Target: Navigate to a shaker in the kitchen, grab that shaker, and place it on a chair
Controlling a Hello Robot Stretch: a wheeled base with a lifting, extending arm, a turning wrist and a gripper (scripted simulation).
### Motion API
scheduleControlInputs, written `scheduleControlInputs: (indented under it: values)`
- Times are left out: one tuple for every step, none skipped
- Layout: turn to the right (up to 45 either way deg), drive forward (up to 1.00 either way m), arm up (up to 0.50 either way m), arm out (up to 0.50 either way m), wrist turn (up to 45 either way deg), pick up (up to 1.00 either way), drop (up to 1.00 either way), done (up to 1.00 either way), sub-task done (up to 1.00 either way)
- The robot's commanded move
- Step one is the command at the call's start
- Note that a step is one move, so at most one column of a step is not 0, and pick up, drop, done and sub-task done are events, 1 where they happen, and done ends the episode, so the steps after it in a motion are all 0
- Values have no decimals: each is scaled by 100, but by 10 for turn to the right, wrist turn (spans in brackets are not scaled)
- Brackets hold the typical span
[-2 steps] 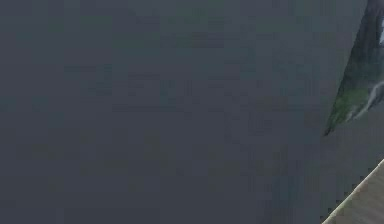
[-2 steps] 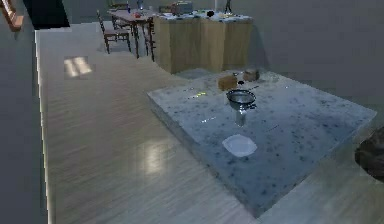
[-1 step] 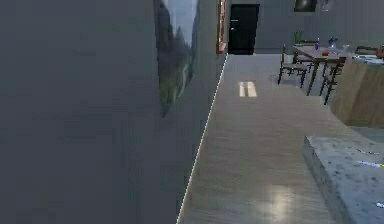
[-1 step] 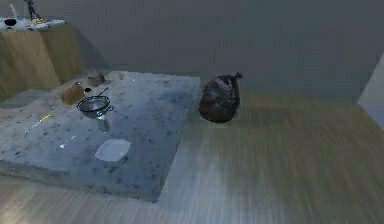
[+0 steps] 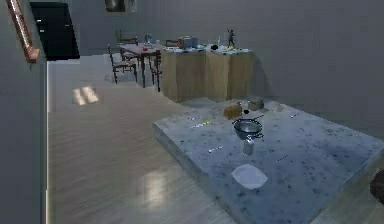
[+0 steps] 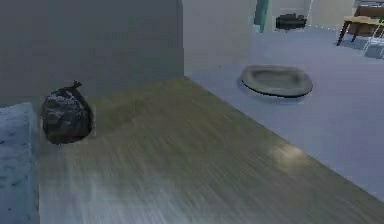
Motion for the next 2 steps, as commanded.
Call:
scheduleControlInputs:
  values:
    - [450, 0, 0, 0, 0, 0, 0, 0, 0]
    - [90, 0, 0, 0, 0, 0, 0, 0, 0]
